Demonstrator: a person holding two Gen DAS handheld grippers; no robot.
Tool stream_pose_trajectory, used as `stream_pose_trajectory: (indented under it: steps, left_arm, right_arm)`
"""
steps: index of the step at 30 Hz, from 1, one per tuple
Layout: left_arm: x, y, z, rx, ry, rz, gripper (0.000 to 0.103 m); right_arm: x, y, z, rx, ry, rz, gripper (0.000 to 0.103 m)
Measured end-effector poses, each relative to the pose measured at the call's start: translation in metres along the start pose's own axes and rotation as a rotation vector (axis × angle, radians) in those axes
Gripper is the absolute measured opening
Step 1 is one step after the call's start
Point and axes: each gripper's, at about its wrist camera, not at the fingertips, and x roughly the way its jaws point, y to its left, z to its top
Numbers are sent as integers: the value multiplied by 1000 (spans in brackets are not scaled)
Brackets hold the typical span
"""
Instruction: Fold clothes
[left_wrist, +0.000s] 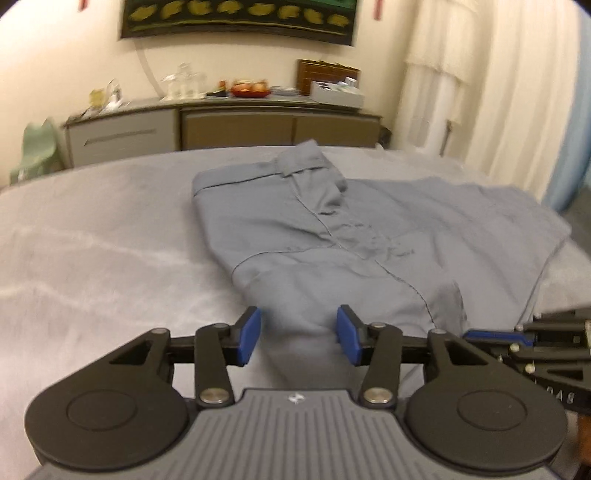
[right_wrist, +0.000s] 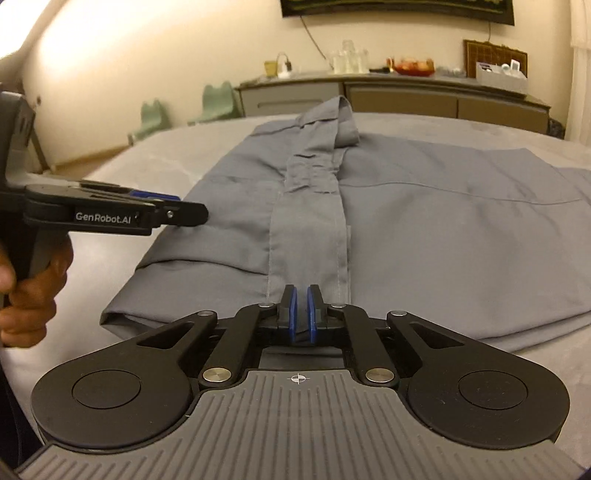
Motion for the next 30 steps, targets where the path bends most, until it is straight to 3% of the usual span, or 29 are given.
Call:
stream_pose_trajectory:
  steps: [4, 7, 8, 11, 12, 14, 15, 18, 21, 24, 27, 30]
  left_arm:
    - [-24, -10, -1, 6, -28, -21, 45]
    - [-9, -24, -15, 84, 64, 44, 46]
    - [-10, -25, -17, 78, 54, 45, 46]
    - [-25, -16, -13, -17, 18, 28, 48]
    - [-31, -13, -11, -42, -1, 32, 51]
    - [-45, -14, -10, -47, -37, 41, 55]
    - [-51, -16, -9, -42, -51, 38, 58]
    - [-61, -22, -16, -55, -44, 6, 68]
    - [-59, -17, -26, -150, -25, -16, 77]
    - [-41, 5, -28, -342, 17, -78, 83]
    - [-17, 32, -20, -507, 45, -124, 83]
    - [6, 71, -8, -687, 57, -190, 84]
  right_arm:
    - [-12, 13, 1, -35, -71, 38, 17]
    - [-6, 24, -7, -91, -67, 34, 26]
    - [0, 26, -12, -107, -48, 16, 32]
    - [-3, 26, -12, -106, -34, 20, 33]
    - [-8, 22, -9, -85, -43, 36, 34]
    - [-20, 4, 0, -2, -95, 53, 55]
    - [-25, -9, 5, 59, -120, 65, 58]
    - [-20, -57, 13, 302, -95, 134, 59]
    - [-12, -85, 8, 451, -57, 164, 60]
    - [-16, -68, 11, 332, -71, 123, 59]
    - [-25, -34, 15, 115, -138, 22, 61]
    - [-44, 16, 9, -195, -220, -11, 80]
